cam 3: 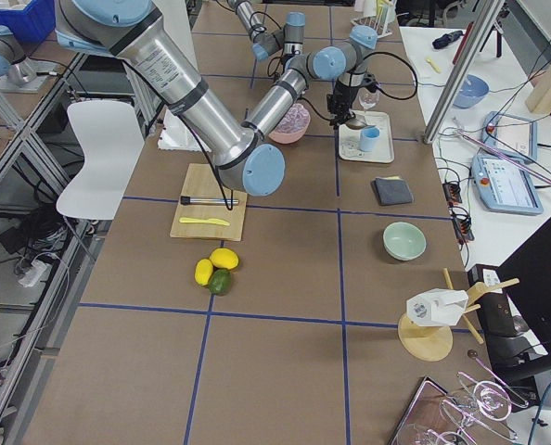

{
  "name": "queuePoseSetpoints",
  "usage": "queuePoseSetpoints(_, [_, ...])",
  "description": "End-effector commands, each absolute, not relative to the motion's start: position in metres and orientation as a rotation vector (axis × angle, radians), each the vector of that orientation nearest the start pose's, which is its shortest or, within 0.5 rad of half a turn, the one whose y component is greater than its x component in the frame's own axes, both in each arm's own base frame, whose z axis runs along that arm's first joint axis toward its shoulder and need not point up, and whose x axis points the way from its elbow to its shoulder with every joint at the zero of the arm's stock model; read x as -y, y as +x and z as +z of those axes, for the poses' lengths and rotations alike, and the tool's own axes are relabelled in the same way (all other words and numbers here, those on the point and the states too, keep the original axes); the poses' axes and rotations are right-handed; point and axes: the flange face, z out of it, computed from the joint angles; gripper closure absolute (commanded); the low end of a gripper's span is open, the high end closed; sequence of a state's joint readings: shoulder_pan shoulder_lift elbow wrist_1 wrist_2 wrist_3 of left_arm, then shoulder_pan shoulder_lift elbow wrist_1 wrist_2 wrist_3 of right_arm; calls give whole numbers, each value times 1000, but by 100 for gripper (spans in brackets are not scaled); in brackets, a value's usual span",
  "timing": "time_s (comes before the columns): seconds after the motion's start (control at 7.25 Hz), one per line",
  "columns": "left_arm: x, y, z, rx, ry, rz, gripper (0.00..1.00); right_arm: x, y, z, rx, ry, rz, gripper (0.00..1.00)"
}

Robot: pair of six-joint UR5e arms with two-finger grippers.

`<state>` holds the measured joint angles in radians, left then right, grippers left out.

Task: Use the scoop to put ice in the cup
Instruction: 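Tip the scoop over the light blue cup to pour the ice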

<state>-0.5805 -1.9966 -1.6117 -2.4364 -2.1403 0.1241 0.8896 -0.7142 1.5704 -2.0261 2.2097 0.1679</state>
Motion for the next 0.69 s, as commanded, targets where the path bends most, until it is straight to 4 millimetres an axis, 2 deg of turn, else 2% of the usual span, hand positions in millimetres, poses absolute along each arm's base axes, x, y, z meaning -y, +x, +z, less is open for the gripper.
queuePoseSetpoints(0.0, [413,485,295,-1068,1054,1290,0,596,-386,172,711,72,-642,100])
queuePoseSetpoints(0.41, [412,484,296,-1067,1052,1290,0,602,-388,157,690,56,-647,100])
queuePoseSetpoints(0.55, [412,484,296,-1068,1054,1290,0,592,-379,164,681,83,-650,100])
